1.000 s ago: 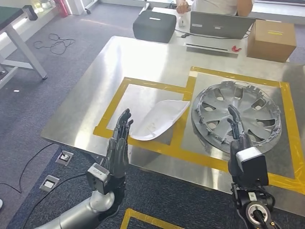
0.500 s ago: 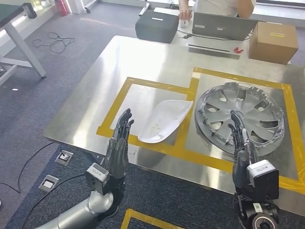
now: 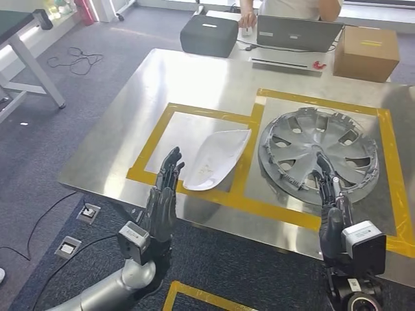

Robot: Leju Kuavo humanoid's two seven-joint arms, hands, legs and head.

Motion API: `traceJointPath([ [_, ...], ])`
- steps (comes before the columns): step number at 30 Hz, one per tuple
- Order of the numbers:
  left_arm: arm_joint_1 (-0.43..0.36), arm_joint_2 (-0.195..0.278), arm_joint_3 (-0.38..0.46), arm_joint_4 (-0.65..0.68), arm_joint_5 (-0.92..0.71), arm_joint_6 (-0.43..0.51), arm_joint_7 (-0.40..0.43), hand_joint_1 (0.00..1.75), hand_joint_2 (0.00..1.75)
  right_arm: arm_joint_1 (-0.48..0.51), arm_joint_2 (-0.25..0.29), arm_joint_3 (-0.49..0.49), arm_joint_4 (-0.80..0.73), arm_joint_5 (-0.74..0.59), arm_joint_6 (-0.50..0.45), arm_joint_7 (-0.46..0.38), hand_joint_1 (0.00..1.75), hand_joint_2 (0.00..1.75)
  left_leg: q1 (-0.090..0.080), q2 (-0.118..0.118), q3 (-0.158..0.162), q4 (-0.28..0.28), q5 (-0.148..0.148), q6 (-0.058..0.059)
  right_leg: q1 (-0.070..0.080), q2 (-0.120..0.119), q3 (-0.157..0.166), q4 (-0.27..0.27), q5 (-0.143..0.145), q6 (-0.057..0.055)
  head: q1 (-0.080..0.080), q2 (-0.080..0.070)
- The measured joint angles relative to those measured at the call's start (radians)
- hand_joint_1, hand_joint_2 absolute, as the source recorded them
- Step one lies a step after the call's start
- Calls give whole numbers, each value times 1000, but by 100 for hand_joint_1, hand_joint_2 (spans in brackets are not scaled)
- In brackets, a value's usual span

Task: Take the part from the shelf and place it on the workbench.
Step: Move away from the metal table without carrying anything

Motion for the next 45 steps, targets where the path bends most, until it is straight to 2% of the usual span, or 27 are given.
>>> traceJointPath([
  [2, 0, 0, 1, 0, 0, 0, 0, 0, 0, -1, 0, 0, 0, 0, 0, 0, 0, 0, 2, 0, -38, 83, -64, -8, -1, -3, -12, -4, 11, -18, -5, 0],
  [4, 0, 0, 1, 0, 0, -1, 0, 0, 0, 0, 0, 0, 0, 0, 0, 1, 0, 0, 3, 0, -97, 223, -142, -13, 3, -6, -30, -4, 22, -29, -11, 0],
  [5, 1, 0, 1, 0, -1, -1, 1, 0, 0, 0, 0, 0, 0, 0, 0, 2, 0, 0, 2, 0, -116, 274, -161, -13, 6, -6, -39, -3, 28, -32, -12, 0],
  [6, 1, 0, 1, 0, -1, -1, 1, 0, 0, 1, 0, 0, 0, 0, 0, 2, 0, 0, 2, 0, -117, 290, -159, -11, 8, -7, -48, -3, 35, -33, -13, 0],
  [7, 1, 0, 1, 0, -2, -1, 1, 0, 0, 1, 0, 0, 0, 0, 0, 2, 0, 0, 2, 0, -97, 266, -137, -7, 10, -6, -57, -3, 42, -33, -15, 0],
  [9, 0, 0, 3, -1, -4, -1, 2, 0, 0, 1, 0, -1, 0, 1, 2, 2, 0, 0, -1, 0, -8, 128, -77, 6, 13, -5, -70, -2, 56, -31, -18, 0],
  [11, -3, -1, 6, -2, -5, -1, 1, 0, 0, 1, 0, -4, 0, 2, 3, 1, 0, 0, -8, 2, 65, 6, -49, 16, 15, -5, -76, -3, 69, -23, -19, 0],
  [12, -4, -1, 8, -3, -6, -1, 1, 0, 0, 1, 0, -5, 0, 2, 3, 0, 0, 0, -12, 2, 78, -21, -46, 18, 14, -5, -77, -4, 75, -18, -21, 0],
  [14, -4, -2, 10, -4, -6, -2, 1, 0, 0, 1, 0, -7, 0, 3, 3, 0, 0, 0, -13, 3, 72, -29, -34, 26, 13, -5, -79, -8, 88, -5, -21, 0],
  [16, -4, -4, 12, -4, -6, -3, 1, 0, 0, 2, -1, -10, 0, 3, 2, 0, 0, 0, -8, 7, 57, -36, -14, 38, 13, -5, -95, 19, 55, 5, -18, 0],
  [19, -3, -8, 13, -4, -6, -4, 1, 0, 0, 4, -2, -15, 0, 3, 2, 0, 0, 0, -5, 11, 21, -37, 17, 48, 10, -5, -143, 196, -96, 16, -6, 0],
  [20, -2, -8, 13, -4, -6, -5, 2, 0, 0, 5, -3, -16, 0, 3, 2, 0, 0, 0, -6, 11, 8, -36, 26, 48, 9, -5, -152, 258, -125, 20, -4, 0],
  [21, -2, -8, 13, -4, -6, -5, 2, 0, 0, 6, -3, -17, 0, 3, 2, 0, 0, 0, -6, 11, -5, -34, 35, 47, 9, -5, -149, 294, -130, 22, -4, 0],
  [22, -2, -9, 13, -4, -6, -5, 2, 0, 0, 7, -3, -17, 1, 3, 2, 0, 0, 0, -6, 11, -17, -31, 42, 45, 9, -5, -129, 294, -113, 23, -4, 0],
  [24, -1, -9, 14, -4, -6, -5, 2, 0, 0, 7, -3, -19, 1, 3, 2, 0, 0, 0, -6, 10, -39, -23, 55, 39, 8, -5, -37, 186, -61, 19, -4, 0],
  [26, -2, -10, 14, -4, -6, -6, 1, 0, 0, 6, -3, -21, 1, 4, 2, 0, 0, 0, -9, 10, -54, -15, 66, 30, 11, -4, 63, 39, -54, 11, -5, 0],
  [27, -2, -10, 15, -4, -6, -7, 1, 0, 0, 6, -3, -22, 1, 5, 2, -1, 0, 0, -10, 10, -58, -13, 73, 24, 14, -4, 89, -5, -61, 6, -5, 0],
  [30, -3, -10, 15, -4, -6, -9, 1, 0, 0, 8, -3, -24, 1, 8, 4, 0, 0, 0, -10, 9, -68, -10, 86, 7, 14, -5, 84, -28, -50, -13, -4, 0],
  [32, -3, -10, 16, -4, -6, -10, 1, 0, 0, 8, -3, -24, 1, 8, 4, 0, 0, 0, -8, 7, -98, 45, 26, -3, 9, -9, 62, -31, -29, -32, -6, 0],
  [34, -3, -10, 16, -4, -6, -12, 1, 0, 0, 9, -3, -25, 1, 8, 2, 1, 0, 0, -4, 6, -144, 174, -74, -11, 9, -12, 33, -30, -7, -42, -11, 0],
  [35, -3, -10, 16, -4, -4, -13, 1, 0, 0, 10, -3, -25, 1, 8, 0, 1, 0, 0, -2, 6, -162, 240, -105, -14, 9, -12, 17, -28, 4, -42, -13, 0],
  [36, -3, -9, 16, -4, -3, -14, 1, 0, 0, 11, -3, -25, 1, 8, -3, 2, 0, 0, -1, 6, -168, 286, -112, -16, 10, -12, 1, -25, 13, -42, -15, 0],
  [38, -4, -9, 16, -4, 1, -18, 0, 0, 0, 12, -3, -25, 1, 9, -8, 4, 0, 0, 1, 6, -128, 273, -64, -16, 10, -13, -30, -16, 31, -38, -17, 0],
  [40, -8, -9, 16, -4, 3, -20, 0, 0, 0, 12, -3, -26, 1, 9, -11, 5, 0, 0, 1, 6, -29, 142, -22, -10, 11, -12, -55, -6, 45, -32, -20, 0],
  [42, -15, -10, 17, -4, 4, -20, -1, 0, 0, 12, -3, -27, 1, 9, -12, 6, 0, 0, -3, 5, 48, 19, -30, -1, 13, -12, -67, 0, 58, -22, -21, 0],
  [43, -18, -10, 17, -3, 6, -19, -2, 0, 0, 11, -4, -29, 1, 9, -11, 7, 0, 0, -5, 5, 62, -9, -38, 5, 14, -12, -70, 0, 65, -16, -21, 0],
  [45, -19, -10, 17, -3, 8, -18, -4, 0, 0, 11, -4, -31, 1, 9, -6, 7, 0, 0, -6, 7, 52, -17, -26, 19, 12, -12, -76, -1, 74, -3, -19, 0],
])
